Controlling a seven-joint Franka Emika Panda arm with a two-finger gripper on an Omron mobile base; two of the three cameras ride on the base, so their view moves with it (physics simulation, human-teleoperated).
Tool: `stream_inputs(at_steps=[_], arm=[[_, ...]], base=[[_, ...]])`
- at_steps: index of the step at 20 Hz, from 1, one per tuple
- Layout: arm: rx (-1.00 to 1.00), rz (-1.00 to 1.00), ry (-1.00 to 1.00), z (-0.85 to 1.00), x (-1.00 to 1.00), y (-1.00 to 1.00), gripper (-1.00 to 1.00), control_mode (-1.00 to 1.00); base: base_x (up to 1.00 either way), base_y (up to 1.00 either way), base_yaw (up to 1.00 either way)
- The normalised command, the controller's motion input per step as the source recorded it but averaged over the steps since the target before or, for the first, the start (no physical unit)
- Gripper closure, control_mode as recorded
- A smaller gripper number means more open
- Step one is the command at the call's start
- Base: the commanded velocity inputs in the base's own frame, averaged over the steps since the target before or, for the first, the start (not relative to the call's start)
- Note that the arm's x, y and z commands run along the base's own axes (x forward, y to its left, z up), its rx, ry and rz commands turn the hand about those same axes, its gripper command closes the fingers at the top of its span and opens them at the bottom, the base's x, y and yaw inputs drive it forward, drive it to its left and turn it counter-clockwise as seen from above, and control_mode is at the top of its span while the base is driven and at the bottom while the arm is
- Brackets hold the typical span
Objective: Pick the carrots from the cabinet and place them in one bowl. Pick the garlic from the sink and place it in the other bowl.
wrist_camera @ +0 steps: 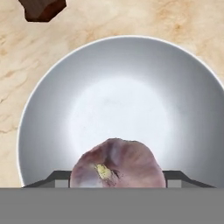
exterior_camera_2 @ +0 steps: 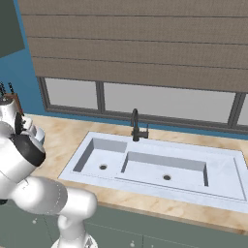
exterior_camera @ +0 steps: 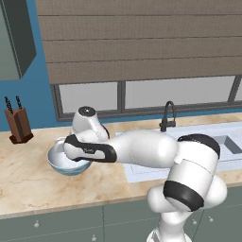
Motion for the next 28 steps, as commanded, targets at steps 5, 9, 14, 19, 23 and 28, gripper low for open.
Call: stream_inputs(at_steps=[5,9,14,19,23,28], arm=[[0.0,0.0,0.0,-0.01,0.03,0.01,1.0,-1.0],[0.0,0.0,0.0,-0.09,0.18,0.07,1.0,-1.0],[-0.02,0.0,0.0,-0.01,0.22,0.07,1.0,-1.0],[-0.06,0.0,0.0,0.0,0.09,0.19,1.0,-1.0],[-0.1,0.0,0.0,0.0,0.11,0.3,1.0,-1.0],[-0.05,0.0,0.0,-0.17,0.01,0.13,1.0,-1.0]], base=[[0.0,0.0,0.0],[0.0,0.0,0.0],[0.0,0.0,0.0],[0.0,0.0,0.0],[0.0,0.0,0.0],[0.0,0.0,0.0]])
